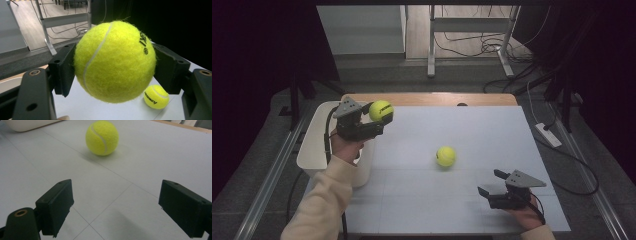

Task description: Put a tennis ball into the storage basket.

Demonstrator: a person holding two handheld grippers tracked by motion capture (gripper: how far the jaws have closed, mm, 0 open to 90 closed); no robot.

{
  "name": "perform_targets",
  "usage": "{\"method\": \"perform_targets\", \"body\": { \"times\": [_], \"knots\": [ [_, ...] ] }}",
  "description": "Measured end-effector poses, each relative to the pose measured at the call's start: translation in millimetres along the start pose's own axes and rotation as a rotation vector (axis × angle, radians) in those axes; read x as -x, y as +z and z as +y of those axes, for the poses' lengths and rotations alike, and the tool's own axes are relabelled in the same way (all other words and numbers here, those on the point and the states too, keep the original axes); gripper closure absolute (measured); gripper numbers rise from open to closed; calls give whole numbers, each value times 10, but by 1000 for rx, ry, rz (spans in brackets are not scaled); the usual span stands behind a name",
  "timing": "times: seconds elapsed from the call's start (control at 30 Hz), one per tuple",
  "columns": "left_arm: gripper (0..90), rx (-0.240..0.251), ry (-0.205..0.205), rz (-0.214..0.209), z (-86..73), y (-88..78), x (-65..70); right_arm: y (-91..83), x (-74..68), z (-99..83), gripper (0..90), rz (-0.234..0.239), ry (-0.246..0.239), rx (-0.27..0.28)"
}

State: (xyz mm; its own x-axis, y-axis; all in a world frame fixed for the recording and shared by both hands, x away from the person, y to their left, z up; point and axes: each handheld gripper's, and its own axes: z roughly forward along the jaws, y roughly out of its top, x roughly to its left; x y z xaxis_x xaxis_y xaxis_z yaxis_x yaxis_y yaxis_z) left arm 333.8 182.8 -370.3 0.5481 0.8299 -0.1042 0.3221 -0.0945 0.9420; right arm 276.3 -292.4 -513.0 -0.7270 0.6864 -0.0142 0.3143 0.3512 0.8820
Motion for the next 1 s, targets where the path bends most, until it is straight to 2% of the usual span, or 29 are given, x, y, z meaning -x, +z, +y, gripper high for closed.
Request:
{"method": "perform_targets", "body": {
  "times": [1.0],
  "knots": [
    [270,-4,-39,86,-28,-125,-270,-1,3,1,127,-4,2,2]
  ]
}}
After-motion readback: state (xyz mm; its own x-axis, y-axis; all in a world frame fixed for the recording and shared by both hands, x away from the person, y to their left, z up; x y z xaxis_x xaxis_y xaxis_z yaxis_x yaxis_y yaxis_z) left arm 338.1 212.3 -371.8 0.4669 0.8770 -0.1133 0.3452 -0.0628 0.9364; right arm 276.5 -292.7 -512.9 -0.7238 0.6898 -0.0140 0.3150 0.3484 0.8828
